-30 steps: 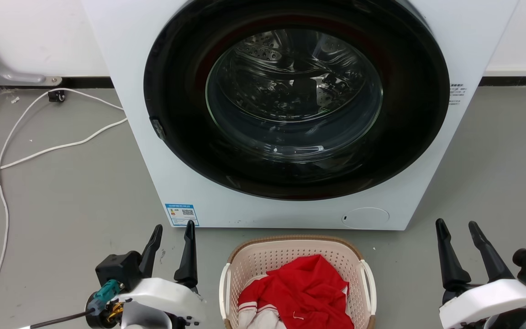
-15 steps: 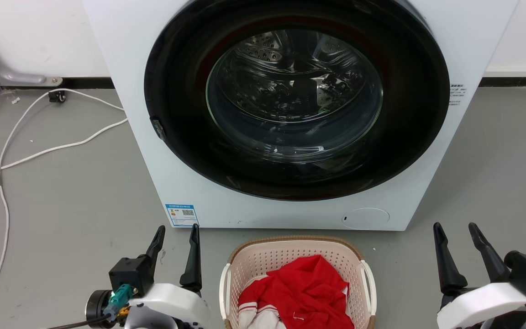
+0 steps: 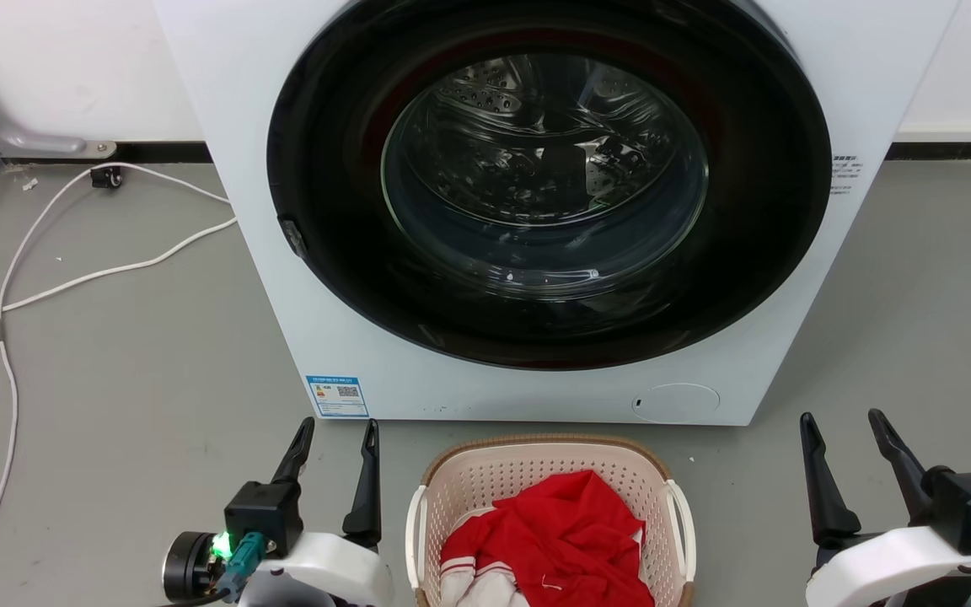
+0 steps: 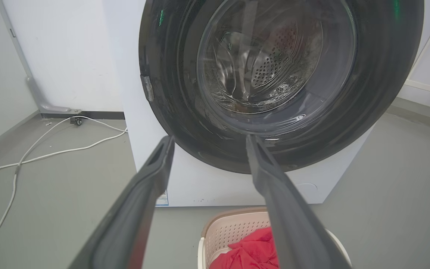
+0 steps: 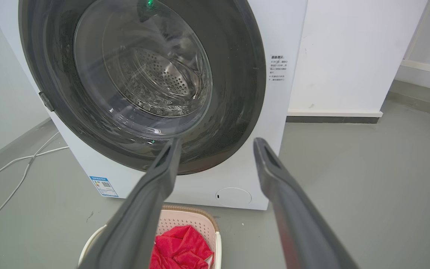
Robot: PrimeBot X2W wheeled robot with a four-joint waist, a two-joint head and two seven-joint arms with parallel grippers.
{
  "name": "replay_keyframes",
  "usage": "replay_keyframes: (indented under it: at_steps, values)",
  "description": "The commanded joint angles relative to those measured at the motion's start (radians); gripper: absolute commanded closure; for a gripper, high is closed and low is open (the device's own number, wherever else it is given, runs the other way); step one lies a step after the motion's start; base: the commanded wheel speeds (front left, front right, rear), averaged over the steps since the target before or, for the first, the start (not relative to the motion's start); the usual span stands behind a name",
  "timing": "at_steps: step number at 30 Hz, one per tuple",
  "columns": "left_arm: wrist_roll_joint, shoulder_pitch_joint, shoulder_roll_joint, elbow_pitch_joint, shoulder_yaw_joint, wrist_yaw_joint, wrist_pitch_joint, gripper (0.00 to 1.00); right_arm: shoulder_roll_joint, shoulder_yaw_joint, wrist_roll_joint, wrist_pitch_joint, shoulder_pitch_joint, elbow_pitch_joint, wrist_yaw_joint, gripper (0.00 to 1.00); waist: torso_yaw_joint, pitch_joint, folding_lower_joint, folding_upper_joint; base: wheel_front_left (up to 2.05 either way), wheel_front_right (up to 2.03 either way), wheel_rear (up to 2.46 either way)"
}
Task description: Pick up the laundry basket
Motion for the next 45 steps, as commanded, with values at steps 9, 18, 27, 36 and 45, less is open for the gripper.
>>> replay_keyframes:
  at_steps: [9,18,27,36,45]
  values:
    - [0.068,0.005,-0.001,0.01,-0.011,0.012,-0.022,0.0,0.002,-0.006,-0.072,-0.019,0.013,-0.003,0.0,0.0,0.005,0.001,0.0,0.0,0.0,0.0,0.0]
    - [0.055,0.011,-0.003,0.023,-0.007,0.012,-0.026,0.0,0.003,-0.013,-0.059,-0.024,0.007,0.018,0.0,0.0,0.002,-0.001,0.0,0.0,0.0,0.0,0.0]
    - [0.046,0.01,-0.004,0.03,-0.002,0.019,-0.026,0.0,0.003,-0.008,-0.052,-0.031,0.004,0.035,0.0,0.0,-0.003,0.0,0.0,0.0,0.0,0.0,0.0]
    - [0.056,-0.006,-0.004,0.036,-0.004,0.017,-0.026,0.0,0.003,-0.017,-0.049,-0.034,-0.009,0.048,0.0,0.0,-0.007,0.008,0.0,0.0,0.0,0.0,0.0]
    - [0.05,-0.1,-0.004,0.059,-0.001,0.011,-0.025,0.0,0.003,-0.033,-0.031,-0.001,-0.079,0.084,0.0,0.0,-0.02,0.099,0.0,0.0,0.0,0.0,0.0]
